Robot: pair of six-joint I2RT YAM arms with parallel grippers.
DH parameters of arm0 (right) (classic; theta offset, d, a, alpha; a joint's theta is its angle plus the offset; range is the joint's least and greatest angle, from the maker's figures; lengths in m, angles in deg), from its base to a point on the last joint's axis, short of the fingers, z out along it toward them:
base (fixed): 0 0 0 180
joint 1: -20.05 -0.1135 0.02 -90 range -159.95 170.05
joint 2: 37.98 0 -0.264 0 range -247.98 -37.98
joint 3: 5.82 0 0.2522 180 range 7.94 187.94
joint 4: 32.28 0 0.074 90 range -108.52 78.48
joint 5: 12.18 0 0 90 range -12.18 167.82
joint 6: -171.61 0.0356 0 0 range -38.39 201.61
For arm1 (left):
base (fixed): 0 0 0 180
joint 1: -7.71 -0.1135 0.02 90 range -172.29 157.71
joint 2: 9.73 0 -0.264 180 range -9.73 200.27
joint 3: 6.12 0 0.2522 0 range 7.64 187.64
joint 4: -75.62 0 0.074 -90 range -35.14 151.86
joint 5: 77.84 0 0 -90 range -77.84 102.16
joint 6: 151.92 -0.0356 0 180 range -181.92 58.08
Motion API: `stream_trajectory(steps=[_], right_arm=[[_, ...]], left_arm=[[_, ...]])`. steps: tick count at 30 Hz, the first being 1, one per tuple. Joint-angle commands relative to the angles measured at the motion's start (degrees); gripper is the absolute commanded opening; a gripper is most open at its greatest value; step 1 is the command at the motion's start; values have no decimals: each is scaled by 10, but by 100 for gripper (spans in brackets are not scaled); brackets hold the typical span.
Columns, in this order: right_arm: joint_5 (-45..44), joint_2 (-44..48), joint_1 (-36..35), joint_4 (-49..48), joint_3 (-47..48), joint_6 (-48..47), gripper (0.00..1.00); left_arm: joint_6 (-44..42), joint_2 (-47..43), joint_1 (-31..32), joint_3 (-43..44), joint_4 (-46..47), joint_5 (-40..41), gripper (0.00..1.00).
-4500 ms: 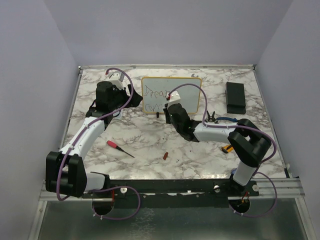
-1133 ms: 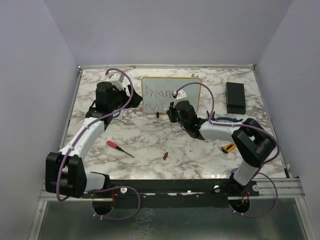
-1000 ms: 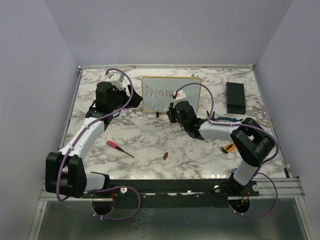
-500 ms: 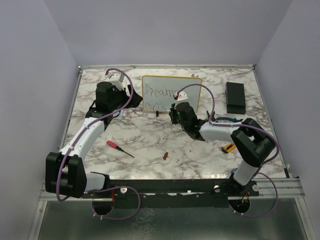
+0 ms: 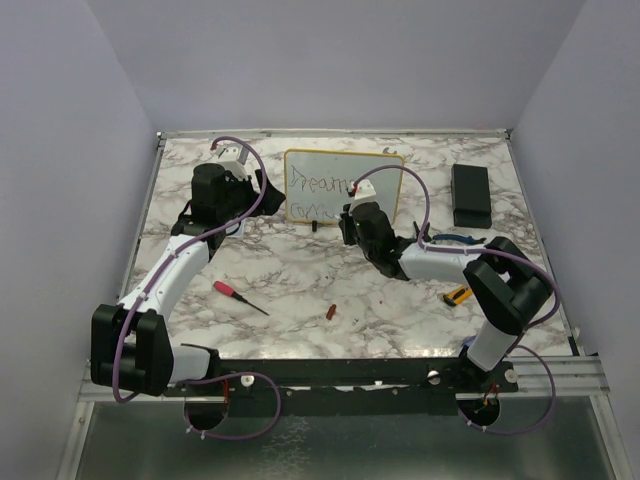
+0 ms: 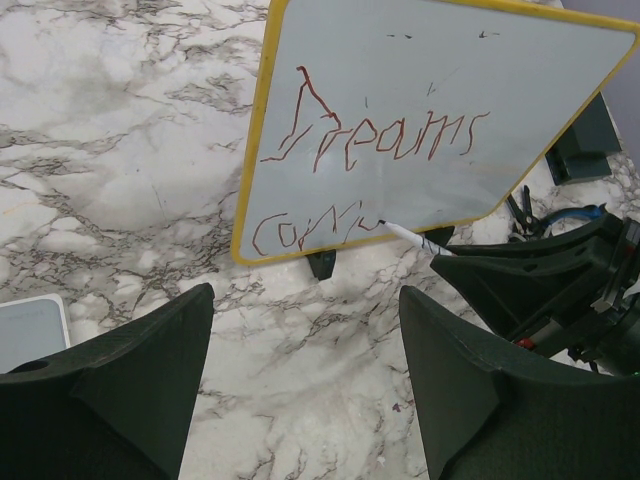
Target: Write a sentence on the whiteboard
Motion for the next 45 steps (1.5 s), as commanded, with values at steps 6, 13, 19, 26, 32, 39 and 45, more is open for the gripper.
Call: stream_trajectory(steps=[6,13,19,26,32,39,45], right_arm=[[-23,13,5,-15,28,-15,1],[15,-12,6,-11,42,-10,1],[43,-26,5,-6,38,-4,1],[53,-32,4,-2,29,6,1],[43,-38,4,6,23,16,1],[24,-39,4,20,19,19,1],[15,-40,4,33,23,22,1]], left_arm=[[-2,-5,4,-1,2,-6,76],[-2,-4,4,-2,2,-8,76],[-2,-4,4,-1,2,-8,76],[-1,-3,3,-2,2,-8,76],[-2,-3,4,-2,2,-9,76],[-2,-2,4,-2,2,-9,76],[-2,-2,4,-1,3,-9,76]])
